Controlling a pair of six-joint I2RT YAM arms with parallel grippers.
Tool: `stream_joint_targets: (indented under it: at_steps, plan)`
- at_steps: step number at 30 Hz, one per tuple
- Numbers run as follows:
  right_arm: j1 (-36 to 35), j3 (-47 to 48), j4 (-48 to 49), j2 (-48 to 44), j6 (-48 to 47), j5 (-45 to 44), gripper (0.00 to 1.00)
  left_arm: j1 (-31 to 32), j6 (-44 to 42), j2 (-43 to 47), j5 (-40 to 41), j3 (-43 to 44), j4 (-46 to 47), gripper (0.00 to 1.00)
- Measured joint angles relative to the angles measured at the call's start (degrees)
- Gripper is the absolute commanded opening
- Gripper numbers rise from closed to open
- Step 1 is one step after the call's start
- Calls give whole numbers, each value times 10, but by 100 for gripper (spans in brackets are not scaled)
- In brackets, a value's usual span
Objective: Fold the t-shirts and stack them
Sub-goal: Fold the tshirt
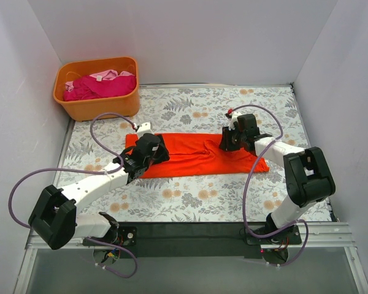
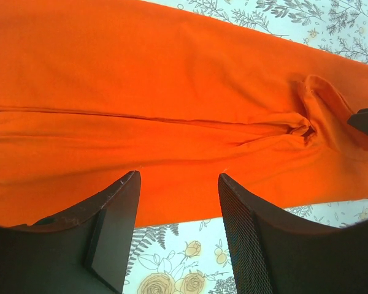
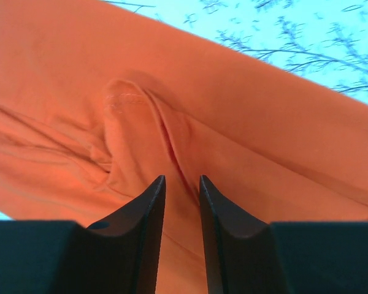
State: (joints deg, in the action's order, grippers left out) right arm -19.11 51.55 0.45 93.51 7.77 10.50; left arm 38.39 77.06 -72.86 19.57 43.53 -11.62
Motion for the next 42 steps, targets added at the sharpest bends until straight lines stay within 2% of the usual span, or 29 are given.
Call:
stream_joint_targets:
  at_steps: [12, 19, 23, 29, 35, 42]
  plan:
    - [-13, -50, 25, -2, 29, 88, 29, 0, 24, 50, 4, -64, -20, 51]
    - [-14, -54, 21, -9, 36, 98, 31, -1, 31, 47, 3, -61, -31, 51]
    - [-9, -54, -3, -67, 50, 62, 34, -24, 29, 26, -1, -28, -34, 50]
    - [75, -73, 7, -162, 98, 26, 36, -126, 56, -24, -10, 1, -56, 48]
    - [171, -145, 10, -161, 150, 30, 36, -182, 95, -30, -30, -34, -78, 46]
    - [250, -216, 8, -156, 195, 38, 36, -237, 133, -27, -40, -87, -90, 44]
